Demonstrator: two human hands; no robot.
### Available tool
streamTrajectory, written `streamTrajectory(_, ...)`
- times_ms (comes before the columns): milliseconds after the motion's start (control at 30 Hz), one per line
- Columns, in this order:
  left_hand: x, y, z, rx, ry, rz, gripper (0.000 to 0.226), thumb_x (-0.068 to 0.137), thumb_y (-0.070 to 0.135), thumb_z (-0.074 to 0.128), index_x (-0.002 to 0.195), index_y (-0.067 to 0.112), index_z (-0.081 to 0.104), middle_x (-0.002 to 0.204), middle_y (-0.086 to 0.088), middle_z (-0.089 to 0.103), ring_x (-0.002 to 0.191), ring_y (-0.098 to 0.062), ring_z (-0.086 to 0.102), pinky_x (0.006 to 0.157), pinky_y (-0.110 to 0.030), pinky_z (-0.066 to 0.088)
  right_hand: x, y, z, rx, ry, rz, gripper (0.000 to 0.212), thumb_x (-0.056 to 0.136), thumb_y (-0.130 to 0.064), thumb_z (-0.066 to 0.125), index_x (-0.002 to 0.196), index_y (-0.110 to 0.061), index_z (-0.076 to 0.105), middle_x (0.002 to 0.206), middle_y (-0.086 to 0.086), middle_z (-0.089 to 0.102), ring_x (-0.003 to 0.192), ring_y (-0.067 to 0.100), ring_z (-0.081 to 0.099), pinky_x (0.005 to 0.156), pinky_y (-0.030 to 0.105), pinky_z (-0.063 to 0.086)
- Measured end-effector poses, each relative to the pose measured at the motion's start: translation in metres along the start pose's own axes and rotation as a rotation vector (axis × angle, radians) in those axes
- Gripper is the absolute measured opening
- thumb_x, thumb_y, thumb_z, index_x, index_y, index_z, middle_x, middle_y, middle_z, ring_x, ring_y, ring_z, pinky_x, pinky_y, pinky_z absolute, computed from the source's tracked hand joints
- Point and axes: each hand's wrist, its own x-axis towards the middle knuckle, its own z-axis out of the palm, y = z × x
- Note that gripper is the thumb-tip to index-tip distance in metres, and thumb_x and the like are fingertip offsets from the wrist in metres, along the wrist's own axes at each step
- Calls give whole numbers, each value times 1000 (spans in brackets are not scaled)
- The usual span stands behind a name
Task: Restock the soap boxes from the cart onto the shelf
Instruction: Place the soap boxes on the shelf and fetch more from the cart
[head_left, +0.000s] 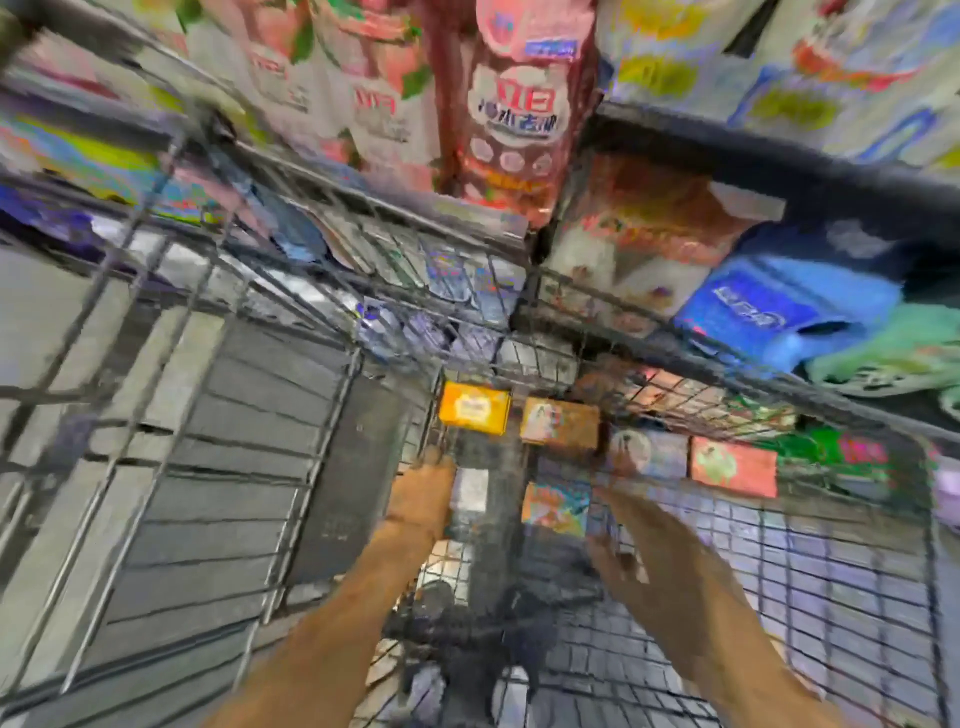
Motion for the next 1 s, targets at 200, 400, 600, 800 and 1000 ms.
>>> streamTrajectory(200,27,-9,44,32,-80,27,64,90,9,63,146,8,32,155,-13,33,144,-33,34,105,-43,46,14,40,38,10,-195,77,53,98,-52,46,147,-47,29,141,-19,45,122,4,50,90,15,42)
streamTrajectory(400,18,-12,53,-158,4,5,54,85,9,72,128,11,40,129,-7,50,115,-27,56,94,-37,52,9,50,49,-28,-176,64,53,97,-55,44,147,-44,29,149,-21,39,134,5,43,106,29,42)
streamTrajectory(600,0,-10,40,-243,-28,19,63,81,26,81,136,20,52,132,-2,51,119,-21,52,107,-33,44,29,63,71,1,-129,74,45,97,-45,52,140,-35,43,128,-16,54,111,5,55,92,22,47)
streamTrajectory(800,-36,-14,34,-465,7,26,44,85,19,78,122,23,56,120,10,52,109,-7,51,99,-17,45,74,82,121,-91,-170,162,62,92,-41,63,143,-14,40,141,5,47,127,24,50,101,35,47)
streamTrajectory(1000,-38,-23,38,-612,-31,-27,42,80,20,83,109,32,54,112,14,57,97,-4,58,73,-9,49,95,102,170,-127,-192,191,76,87,-47,68,146,-11,35,146,14,32,135,32,41,105,42,46)
